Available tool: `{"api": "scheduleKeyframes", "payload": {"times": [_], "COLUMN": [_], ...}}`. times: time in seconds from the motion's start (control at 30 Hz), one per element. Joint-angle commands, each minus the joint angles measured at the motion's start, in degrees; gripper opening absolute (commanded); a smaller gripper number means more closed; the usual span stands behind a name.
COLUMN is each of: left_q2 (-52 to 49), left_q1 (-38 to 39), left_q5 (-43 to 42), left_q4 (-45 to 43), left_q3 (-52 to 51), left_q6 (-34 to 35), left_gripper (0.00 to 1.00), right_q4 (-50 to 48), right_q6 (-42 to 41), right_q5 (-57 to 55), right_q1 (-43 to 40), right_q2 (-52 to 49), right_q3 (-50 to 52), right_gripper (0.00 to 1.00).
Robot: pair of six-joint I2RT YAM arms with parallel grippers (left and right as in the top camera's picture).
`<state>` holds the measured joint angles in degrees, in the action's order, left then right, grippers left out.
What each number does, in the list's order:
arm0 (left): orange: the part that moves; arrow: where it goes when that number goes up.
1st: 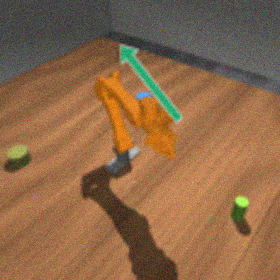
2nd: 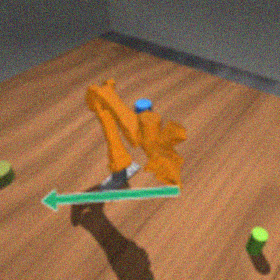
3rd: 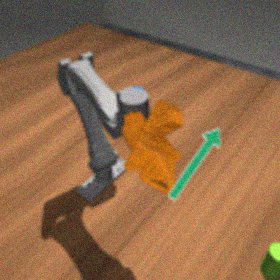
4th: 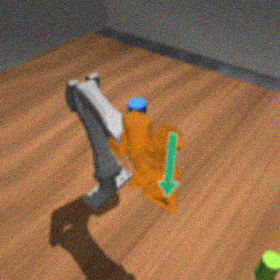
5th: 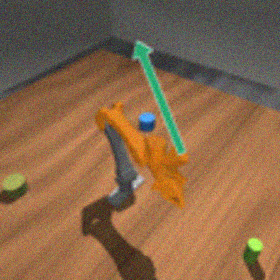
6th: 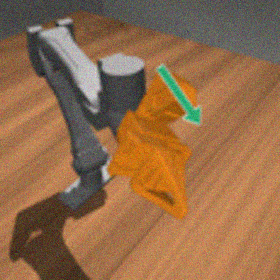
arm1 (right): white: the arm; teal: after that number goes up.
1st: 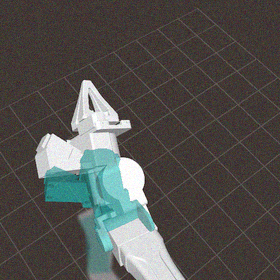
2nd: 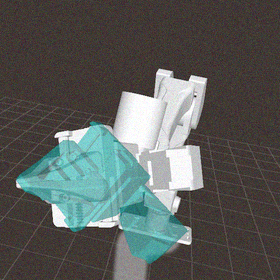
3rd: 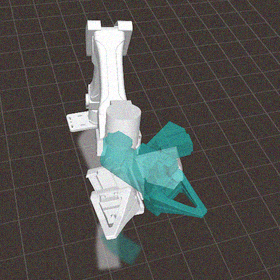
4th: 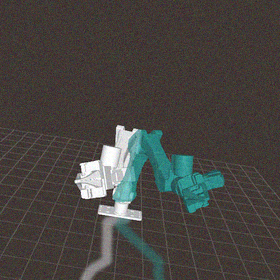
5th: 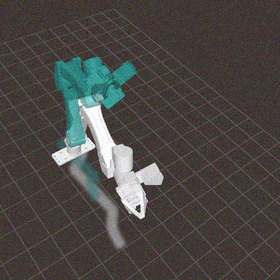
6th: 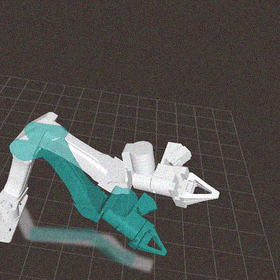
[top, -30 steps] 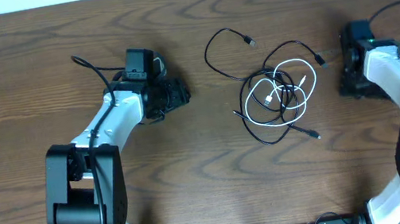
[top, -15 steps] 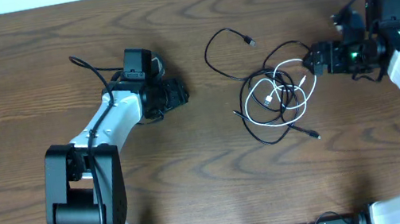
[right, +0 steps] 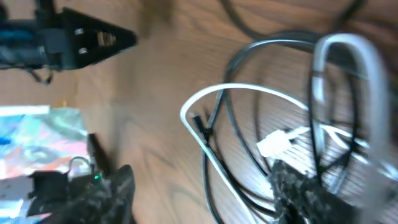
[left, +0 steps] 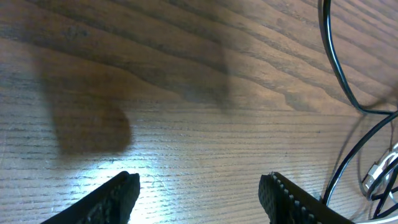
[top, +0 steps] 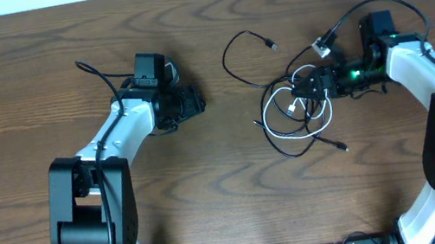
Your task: Untangle cables
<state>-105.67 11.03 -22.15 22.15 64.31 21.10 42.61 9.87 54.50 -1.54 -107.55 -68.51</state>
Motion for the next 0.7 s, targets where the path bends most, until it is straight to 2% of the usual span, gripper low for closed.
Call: {"api": "scheduleKeyframes", "payload": {"times": [0.0,0.03,0.2,0.3,0.33,0.43,0.53,0.57,0.67], "left_q2": [-0.81,-0.81,-0.81,-0.81,-0.81,-0.81,-0.81,-0.81,-0.81], "left_q1": [-0.31,-0.31,-0.31,-0.31,-0.31,-0.31,-0.31,-0.31,-0.31], "left_q5": [0.37,0.37,0.35,0.35,0.35,0.35,0.35,0.37,0.37], "left_q4": [0.24,0.24,0.24,0.24,0.22,0.22,0.24,0.22,0.24], "left_q3": [0.42,0.42,0.42,0.42,0.42,0.42,0.42,0.42,0.42], "left_q6": [-0.72,-0.72,-0.72,-0.72,-0.72,-0.72,-0.72,-0.72,-0.72], "left_gripper": [0.67,0.67,0.67,0.67,0.67,0.67,0.67,0.67,0.67], "right_q4": [0.07,0.13,0.59,1.57,1.51,1.2,-0.42,-1.05,-3.72], "right_q6": [2.14,1.4,-2.05,-0.96,-1.01,-1.03,-0.48,0.39,0.42], "right_q5": [0.57,-1.77,-13.07,-11.96,-10.21,-1.49,11.13,14.97,23.63], "right_q1": [0.26,0.11,-0.02,0.15,0.2,-0.04,-0.72,-0.9,-1.14], "right_q2": [0.92,1.03,2.05,4.94,6.32,9.88,12.9,13.75,16.46], "right_q3": [-0.02,-0.02,-0.9,-2.93,-3.43,-4.2,-4.22,-4.22,-4.22], "right_gripper": [0.79,0.83,0.84,0.76,0.69,0.35,0.06,0.01,0.01]}}
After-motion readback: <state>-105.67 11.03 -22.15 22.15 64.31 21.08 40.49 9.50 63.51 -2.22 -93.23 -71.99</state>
